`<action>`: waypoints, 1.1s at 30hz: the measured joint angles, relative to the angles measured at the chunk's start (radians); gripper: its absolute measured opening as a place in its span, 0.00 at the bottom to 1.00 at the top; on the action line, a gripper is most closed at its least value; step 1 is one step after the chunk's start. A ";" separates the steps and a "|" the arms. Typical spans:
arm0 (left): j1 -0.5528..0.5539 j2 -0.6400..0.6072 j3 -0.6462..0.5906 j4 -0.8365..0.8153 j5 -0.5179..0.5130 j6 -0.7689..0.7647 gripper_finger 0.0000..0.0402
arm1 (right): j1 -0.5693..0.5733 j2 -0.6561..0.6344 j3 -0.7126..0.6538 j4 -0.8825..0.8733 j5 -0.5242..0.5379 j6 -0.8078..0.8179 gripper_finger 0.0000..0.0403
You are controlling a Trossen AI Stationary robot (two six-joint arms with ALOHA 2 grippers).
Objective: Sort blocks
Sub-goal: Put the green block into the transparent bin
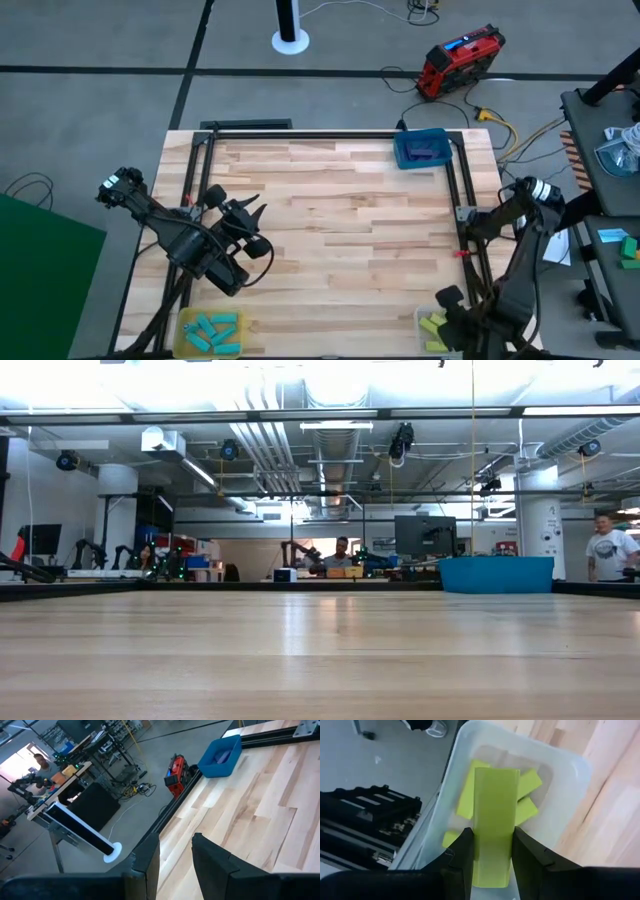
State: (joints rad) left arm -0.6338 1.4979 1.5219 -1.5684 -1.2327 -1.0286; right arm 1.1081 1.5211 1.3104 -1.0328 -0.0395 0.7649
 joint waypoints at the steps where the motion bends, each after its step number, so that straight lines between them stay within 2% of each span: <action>1: 0.000 0.000 0.000 0.000 0.000 0.000 0.23 | 0.005 0.000 -0.009 0.000 0.001 0.015 0.23; 11: 0.001 -0.005 0.001 0.002 0.001 0.037 0.23 | 0.007 0.005 -0.022 0.012 0.017 0.022 0.23; 18: 0.001 -0.005 0.001 0.003 0.001 0.037 0.23 | 0.007 0.010 -0.024 -0.012 0.016 0.022 0.31; 26: 0.001 -0.005 0.001 0.000 0.002 0.037 0.23 | 0.007 0.005 -0.024 -0.010 0.016 0.022 0.25; 33: 0.001 -0.005 0.001 -0.003 0.002 0.037 0.23 | 0.007 0.005 -0.024 -0.010 0.016 0.021 0.39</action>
State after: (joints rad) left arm -0.6331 1.4925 1.5227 -1.5711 -1.2312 -0.9920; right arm 1.1152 1.5265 1.2861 -1.0430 -0.0235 0.7864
